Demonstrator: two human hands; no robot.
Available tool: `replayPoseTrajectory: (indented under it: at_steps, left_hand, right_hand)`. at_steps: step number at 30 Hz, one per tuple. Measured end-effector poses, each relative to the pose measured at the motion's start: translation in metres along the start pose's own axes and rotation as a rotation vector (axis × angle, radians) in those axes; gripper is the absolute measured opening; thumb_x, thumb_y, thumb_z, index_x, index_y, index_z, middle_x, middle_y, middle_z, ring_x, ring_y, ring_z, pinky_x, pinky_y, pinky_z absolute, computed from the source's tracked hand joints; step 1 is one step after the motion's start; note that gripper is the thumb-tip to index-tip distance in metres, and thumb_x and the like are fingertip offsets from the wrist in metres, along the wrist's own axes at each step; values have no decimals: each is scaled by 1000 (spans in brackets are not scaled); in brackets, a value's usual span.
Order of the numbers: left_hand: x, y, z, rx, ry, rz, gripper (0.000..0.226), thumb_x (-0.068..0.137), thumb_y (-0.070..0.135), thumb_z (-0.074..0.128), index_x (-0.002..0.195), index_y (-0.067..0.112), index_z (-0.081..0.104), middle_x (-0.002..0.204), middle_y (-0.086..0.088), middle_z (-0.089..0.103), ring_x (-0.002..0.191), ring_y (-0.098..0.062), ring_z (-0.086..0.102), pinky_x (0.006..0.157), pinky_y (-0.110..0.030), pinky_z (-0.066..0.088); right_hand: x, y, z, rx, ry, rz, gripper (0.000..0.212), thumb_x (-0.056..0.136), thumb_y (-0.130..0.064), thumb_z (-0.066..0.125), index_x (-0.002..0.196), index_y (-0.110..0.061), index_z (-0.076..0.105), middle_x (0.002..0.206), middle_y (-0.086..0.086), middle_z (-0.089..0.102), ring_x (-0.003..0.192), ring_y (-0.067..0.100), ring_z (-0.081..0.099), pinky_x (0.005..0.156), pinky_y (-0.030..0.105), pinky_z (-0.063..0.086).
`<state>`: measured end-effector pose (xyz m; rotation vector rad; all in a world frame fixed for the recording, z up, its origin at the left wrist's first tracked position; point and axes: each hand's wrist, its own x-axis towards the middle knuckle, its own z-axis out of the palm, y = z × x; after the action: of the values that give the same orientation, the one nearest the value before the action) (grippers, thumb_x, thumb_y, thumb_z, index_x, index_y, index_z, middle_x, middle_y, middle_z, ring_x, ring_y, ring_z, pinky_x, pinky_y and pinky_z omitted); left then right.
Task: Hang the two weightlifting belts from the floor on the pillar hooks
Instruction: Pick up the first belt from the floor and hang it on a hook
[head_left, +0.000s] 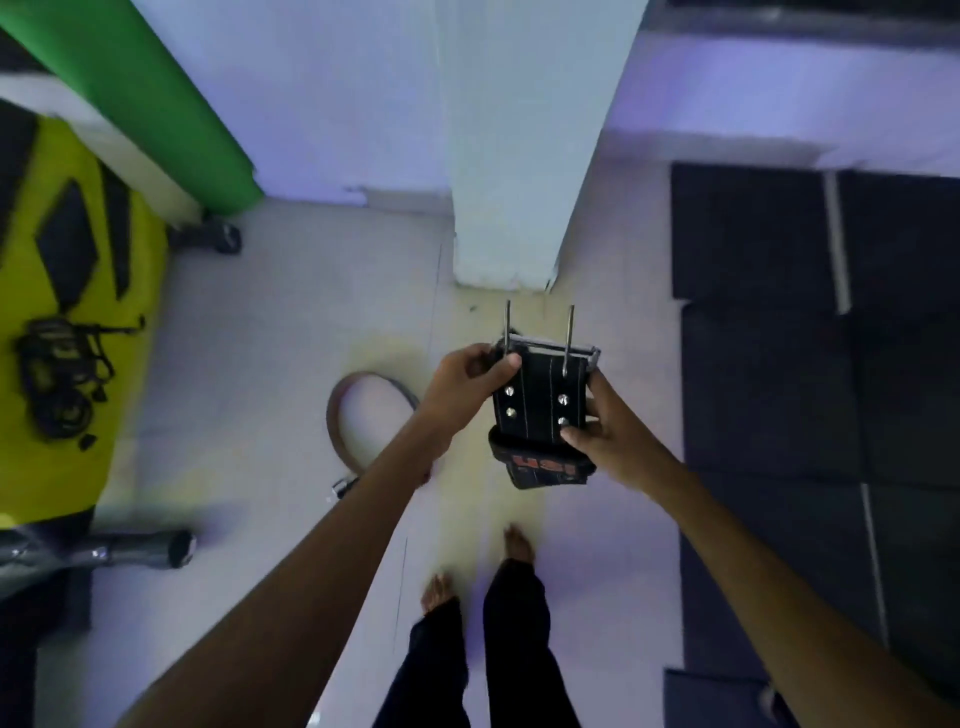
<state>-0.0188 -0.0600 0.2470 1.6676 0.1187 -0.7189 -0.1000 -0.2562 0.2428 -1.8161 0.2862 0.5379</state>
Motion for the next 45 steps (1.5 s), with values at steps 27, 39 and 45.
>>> replayPoseTrajectory:
  at_steps: [27,39,45]
  left_hand:
    - [-372,438,25,-66,306,1184,13,94,14,69,105,15,62,91,-3,77,80,-21,73,78,-36,61]
    - [-450,530,12,-123,492,1371,12,91,16,69,100,17,63,84,-3,76,73,-13,73,77,-39,63]
    - [-459,551,8,-172,501,1360,19,85,24,71,101,17,64,92,-12,78,77,-21,73,86,-53,62]
  right_hand:
    - [-339,-447,-97,384,572,-944,18,89,-35,68,98,-21,74,100,1,75,97,23,70,81,33,58]
    - [-374,-479,-84,279,349,-1171,35,81,-46,59,111,-27,63,109,-11,70,106,-1,64,94,16,48]
    - [-350,-474,-79,242,482,-1171,25,86,-18,71,108,-9,64,100,-1,71,86,-3,67,78,12,53]
